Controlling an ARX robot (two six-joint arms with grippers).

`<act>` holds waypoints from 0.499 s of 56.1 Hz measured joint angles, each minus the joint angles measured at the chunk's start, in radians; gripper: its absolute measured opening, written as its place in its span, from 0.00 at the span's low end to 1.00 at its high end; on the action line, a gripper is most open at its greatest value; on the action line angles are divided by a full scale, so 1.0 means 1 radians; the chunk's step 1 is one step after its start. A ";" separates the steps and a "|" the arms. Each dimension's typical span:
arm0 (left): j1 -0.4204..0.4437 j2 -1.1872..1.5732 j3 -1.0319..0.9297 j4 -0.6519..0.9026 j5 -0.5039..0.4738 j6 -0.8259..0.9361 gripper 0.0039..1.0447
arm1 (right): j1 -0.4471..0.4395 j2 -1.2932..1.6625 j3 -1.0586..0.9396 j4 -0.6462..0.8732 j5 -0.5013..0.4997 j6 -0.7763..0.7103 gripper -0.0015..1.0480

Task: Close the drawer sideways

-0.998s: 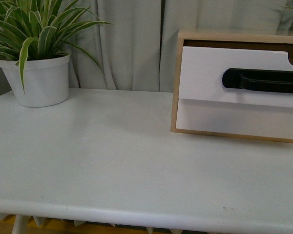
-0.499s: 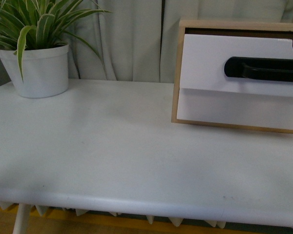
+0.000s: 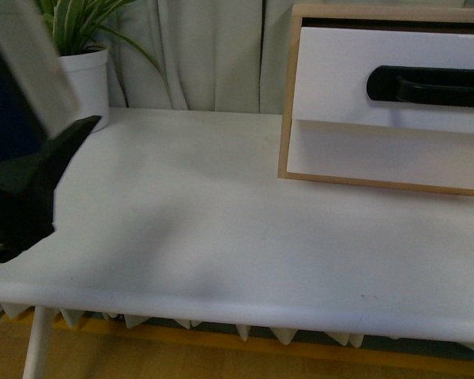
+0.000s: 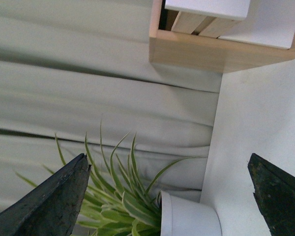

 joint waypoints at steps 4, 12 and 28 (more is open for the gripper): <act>-0.026 0.031 0.036 -0.016 -0.008 0.009 0.94 | -0.010 0.024 0.038 -0.015 -0.004 -0.014 0.91; -0.078 0.091 0.127 -0.045 -0.042 0.016 0.94 | -0.019 0.065 0.098 -0.039 -0.013 -0.038 0.91; -0.173 0.193 0.285 -0.094 -0.106 -0.018 0.94 | -0.037 0.117 0.138 -0.084 -0.027 -0.087 0.91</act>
